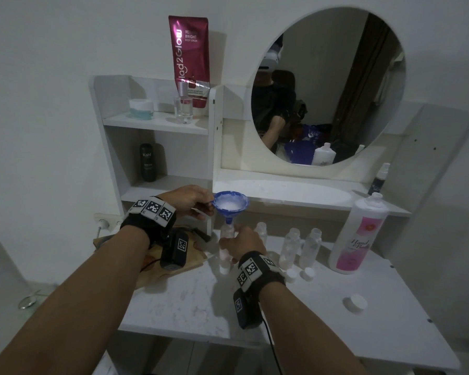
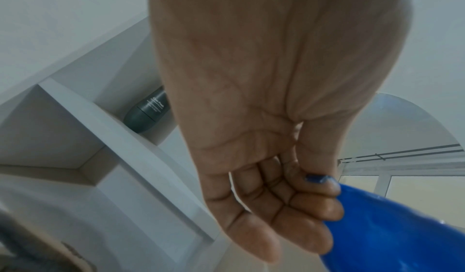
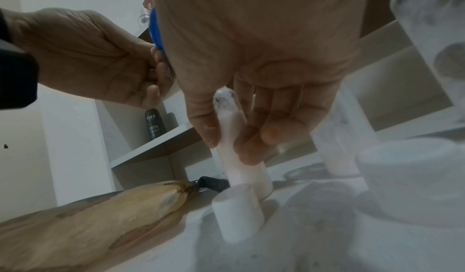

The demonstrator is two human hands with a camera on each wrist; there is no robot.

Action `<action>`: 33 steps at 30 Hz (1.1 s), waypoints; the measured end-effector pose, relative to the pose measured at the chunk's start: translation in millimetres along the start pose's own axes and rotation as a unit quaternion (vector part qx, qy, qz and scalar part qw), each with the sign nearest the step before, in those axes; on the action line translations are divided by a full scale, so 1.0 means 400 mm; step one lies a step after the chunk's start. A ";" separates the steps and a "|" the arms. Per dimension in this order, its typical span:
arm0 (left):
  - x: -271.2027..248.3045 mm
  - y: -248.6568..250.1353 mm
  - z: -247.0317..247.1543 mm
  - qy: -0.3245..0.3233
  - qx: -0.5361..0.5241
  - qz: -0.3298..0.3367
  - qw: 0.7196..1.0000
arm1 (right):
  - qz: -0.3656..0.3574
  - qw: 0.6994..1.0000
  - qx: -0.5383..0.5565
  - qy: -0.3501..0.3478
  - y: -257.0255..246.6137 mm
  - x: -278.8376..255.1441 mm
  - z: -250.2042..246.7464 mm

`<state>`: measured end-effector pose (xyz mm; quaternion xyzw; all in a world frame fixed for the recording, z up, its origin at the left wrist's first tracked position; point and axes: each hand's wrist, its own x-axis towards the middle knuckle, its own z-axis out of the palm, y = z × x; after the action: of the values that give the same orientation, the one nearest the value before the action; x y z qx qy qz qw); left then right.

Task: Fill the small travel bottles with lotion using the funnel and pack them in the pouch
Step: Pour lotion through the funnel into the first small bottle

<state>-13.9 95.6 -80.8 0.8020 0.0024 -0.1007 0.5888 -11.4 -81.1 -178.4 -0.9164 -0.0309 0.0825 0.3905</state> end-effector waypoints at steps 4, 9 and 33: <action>0.001 -0.001 0.001 0.000 0.000 0.002 1.000 | -0.001 1.000 -0.003 -0.002 -0.003 0.000 0.001; -0.002 0.003 0.000 0.000 0.009 0.000 1.000 | 0.000 1.000 -0.007 -0.002 -0.006 -0.003 -0.003; -0.002 -0.015 0.010 0.003 0.034 -0.028 0.999 | 0.010 1.000 0.003 0.003 -0.007 -0.005 0.006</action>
<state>-16.0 93.6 -87.4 0.8217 0.0228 -0.1146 0.5579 -13.7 -77.5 -177.7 -0.9157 -0.0198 0.0835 0.3927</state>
